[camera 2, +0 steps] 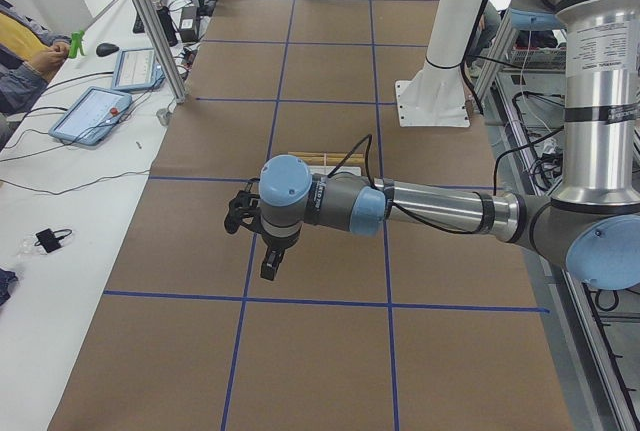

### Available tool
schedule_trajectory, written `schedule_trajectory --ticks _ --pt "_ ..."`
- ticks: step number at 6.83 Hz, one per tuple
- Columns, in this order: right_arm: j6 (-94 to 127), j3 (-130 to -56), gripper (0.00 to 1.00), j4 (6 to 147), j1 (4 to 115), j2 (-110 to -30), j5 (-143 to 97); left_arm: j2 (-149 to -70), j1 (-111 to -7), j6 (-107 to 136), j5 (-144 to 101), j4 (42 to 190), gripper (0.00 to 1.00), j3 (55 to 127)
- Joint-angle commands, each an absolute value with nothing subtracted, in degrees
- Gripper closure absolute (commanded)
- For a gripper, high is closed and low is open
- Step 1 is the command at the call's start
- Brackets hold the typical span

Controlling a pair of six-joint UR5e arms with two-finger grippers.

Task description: Hang towel on rack

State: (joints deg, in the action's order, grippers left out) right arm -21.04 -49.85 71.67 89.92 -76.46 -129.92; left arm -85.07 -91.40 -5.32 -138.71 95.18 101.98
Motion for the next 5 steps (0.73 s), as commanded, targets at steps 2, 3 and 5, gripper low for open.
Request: schedule_trajectory --ticks 2,3,5 --pt "-21.01 -49.31 0.22 71.63 89.13 -76.11 -129.99 -85.08 -91.41 -5.36 -138.78 95.19 0.02 101.95" --pt "-21.01 -49.13 0.38 71.37 88.95 -76.20 -130.08 -85.08 -91.41 -5.36 -138.78 95.19 0.02 101.95" --pt "-21.09 -48.78 0.93 71.19 88.95 -76.11 -130.08 -85.08 -91.41 -5.36 -138.78 95.19 0.02 102.04"
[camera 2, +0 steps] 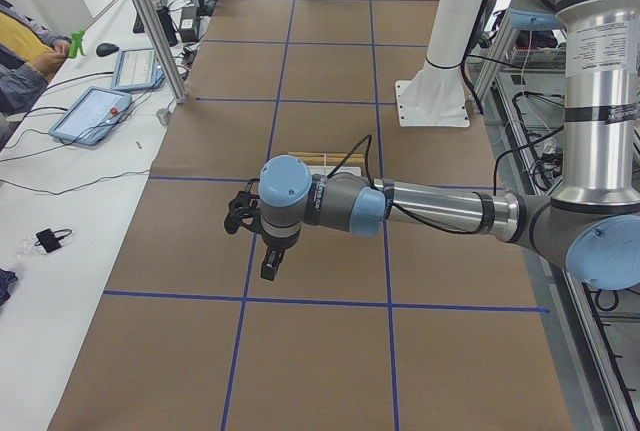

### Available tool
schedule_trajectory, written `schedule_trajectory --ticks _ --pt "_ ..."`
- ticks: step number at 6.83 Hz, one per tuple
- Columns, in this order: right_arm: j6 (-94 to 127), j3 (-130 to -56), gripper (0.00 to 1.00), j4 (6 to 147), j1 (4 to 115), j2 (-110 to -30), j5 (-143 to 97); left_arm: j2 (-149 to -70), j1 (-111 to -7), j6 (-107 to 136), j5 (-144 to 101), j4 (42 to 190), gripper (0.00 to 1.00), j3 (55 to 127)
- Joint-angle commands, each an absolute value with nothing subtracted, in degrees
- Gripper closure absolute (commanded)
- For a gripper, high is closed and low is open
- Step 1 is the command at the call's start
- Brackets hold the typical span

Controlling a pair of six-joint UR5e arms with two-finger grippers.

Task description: Hang towel on rack

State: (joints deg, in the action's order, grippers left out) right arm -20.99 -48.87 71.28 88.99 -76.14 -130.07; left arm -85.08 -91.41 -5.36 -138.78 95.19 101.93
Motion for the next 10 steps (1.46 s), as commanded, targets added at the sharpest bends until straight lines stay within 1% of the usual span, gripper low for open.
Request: schedule_trajectory --ticks 1,3,4,5,7,8,10 --pt "-21.18 -48.78 1.00 71.28 88.95 -76.03 -130.17 -85.08 -91.41 -5.36 -138.78 95.19 0.02 102.13" --pt "-21.01 -50.17 1.00 71.19 89.03 -74.46 -131.30 -85.08 -91.41 -5.36 -138.78 95.19 0.02 102.30" --pt "-19.96 -55.67 1.00 72.58 89.73 -74.53 -132.70 -85.08 -91.41 -3.80 -138.78 95.19 0.02 102.48" --pt "-17.17 -62.94 1.00 78.95 90.69 -74.27 -132.71 -85.25 -91.32 -0.30 -140.35 95.27 0.02 102.92" --pt "-2.46 -83.74 1.00 93.98 90.70 -74.97 -132.02 -85.95 -91.06 3.32 -143.52 95.27 0.02 102.83" --pt "8.76 -91.59 1.00 97.52 89.40 -74.54 -131.66 -87.70 -90.62 8.47 -145.61 96.06 0.02 102.66" --pt "35.97 -102.78 1.00 98.88 82.13 -74.18 -128.96 -90.60 -87.30 25.83 -147.74 102.70 0.02 102.48"
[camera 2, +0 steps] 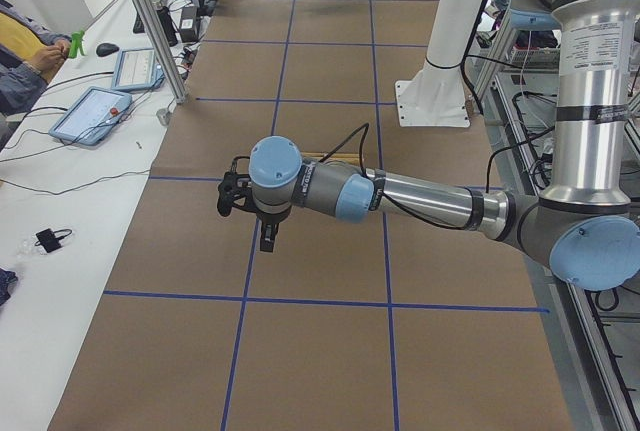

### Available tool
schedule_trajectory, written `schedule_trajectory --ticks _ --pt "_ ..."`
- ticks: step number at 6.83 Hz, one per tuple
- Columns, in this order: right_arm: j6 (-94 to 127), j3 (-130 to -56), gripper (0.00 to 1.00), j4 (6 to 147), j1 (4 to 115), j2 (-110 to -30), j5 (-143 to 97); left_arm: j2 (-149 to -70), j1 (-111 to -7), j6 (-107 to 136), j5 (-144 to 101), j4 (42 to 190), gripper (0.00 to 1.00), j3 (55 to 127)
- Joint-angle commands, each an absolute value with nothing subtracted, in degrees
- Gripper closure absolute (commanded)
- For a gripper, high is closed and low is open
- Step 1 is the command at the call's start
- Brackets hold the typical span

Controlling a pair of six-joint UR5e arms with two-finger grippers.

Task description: Hang towel on rack

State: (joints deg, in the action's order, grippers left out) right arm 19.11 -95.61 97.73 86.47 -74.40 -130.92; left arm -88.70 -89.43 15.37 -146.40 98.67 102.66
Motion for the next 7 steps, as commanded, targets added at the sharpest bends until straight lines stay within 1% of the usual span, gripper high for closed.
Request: schedule_trajectory --ticks 1,2,3,5,6,7 --pt "50.74 -106.66 1.00 98.96 77.83 -72.09 -126.67 -93.57 -84.49 38.11 -147.74 107.18 0.02 102.22" --pt "64.03 -109.22 1.00 98.96 74.39 -70.24 -125.78 -97.34 -81.94 48.67 -147.66 109.40 0.02 102.04" --pt "72.69 -110.29 1.00 99.05 72.09 -67.61 -125.68 -101.73 -79.65 56.09 -147.57 109.60 0.02 101.43" --pt "74.44 -116.08 1.00 98.79 65.60 -66.19 -126.03 -110.09 -74.82 66.58 -147.48 109.69 0.02 99.33" --pt "74.70 -116.97 1.00 98.79 62.52 -63.05 -126.30 -112.30 -71.92 69.84 -147.05 109.77 0.02 99.32" --pt "77.14 -117.33 1.00 98.62 59.88 -60.23 -125.86 -113.89 -71.29 71.53 -146.69 110.21 0.02 99.75"
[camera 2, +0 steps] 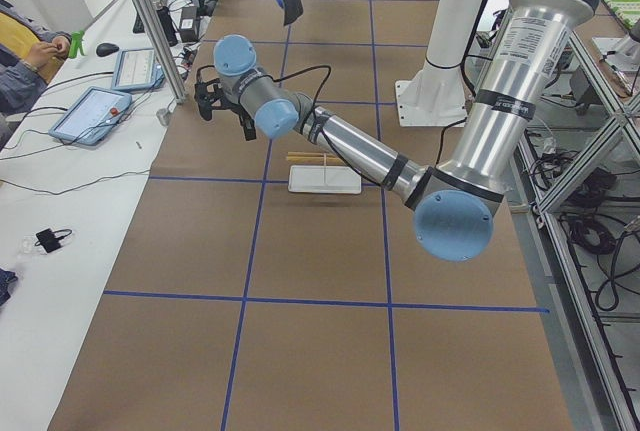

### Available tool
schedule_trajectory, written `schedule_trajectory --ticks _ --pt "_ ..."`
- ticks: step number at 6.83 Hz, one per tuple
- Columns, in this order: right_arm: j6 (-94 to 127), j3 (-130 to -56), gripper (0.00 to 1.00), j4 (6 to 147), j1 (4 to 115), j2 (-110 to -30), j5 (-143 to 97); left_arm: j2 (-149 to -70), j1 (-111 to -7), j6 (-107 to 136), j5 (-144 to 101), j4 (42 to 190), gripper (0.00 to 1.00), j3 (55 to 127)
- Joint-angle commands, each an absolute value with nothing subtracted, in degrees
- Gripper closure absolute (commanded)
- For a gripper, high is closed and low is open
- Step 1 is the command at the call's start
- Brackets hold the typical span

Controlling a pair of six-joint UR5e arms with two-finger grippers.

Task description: Hang towel on rack

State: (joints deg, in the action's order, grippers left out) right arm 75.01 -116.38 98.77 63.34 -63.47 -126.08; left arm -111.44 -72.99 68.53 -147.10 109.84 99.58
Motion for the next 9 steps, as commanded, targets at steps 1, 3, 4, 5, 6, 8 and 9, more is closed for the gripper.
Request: schedule_trajectory --ticks 1,3,4,5,6,8,9 --pt "78.39 -117.25 1.00 98.44 57.42 -58.29 -125.51 -115.82 -69.63 82.51 -146.25 112.56 0.02 99.23" --pt "78.22 -117.07 1.00 98.00 53.81 -54.95 -123.32 -121.17 -60.70 110.96 -138.04 119.57 0.02 99.05" --pt "78.48 -117.24 1.00 95.56 51.27 -53.45 -118.79 -123.29 -55.34 126.67 -129.98 125.27 0.01 98.97" --pt "78.66 -117.16 1.00 93.19 49.76 -53.35 -117.44 -123.83 -51.80 137.35 -124.25 129.77 0.01 99.05" --pt "79.18 -116.90 1.00 91.16 48.09 -53.26 -115.33 -124.36 -50.11 143.03 -121.41 131.73 0.01 99.14" --pt "82.07 -116.72 1.00 85.62 44.31 -52.82 -109.18 -125.42 -47.82 150.88 -118.39 134.19 0.02 98.71" --pt "81.83 -116.72 1.00 85.52 44.21 -51.95 -108.99 -125.51 -47.29 151.17 -118.39 134.38 0.02 97.57"
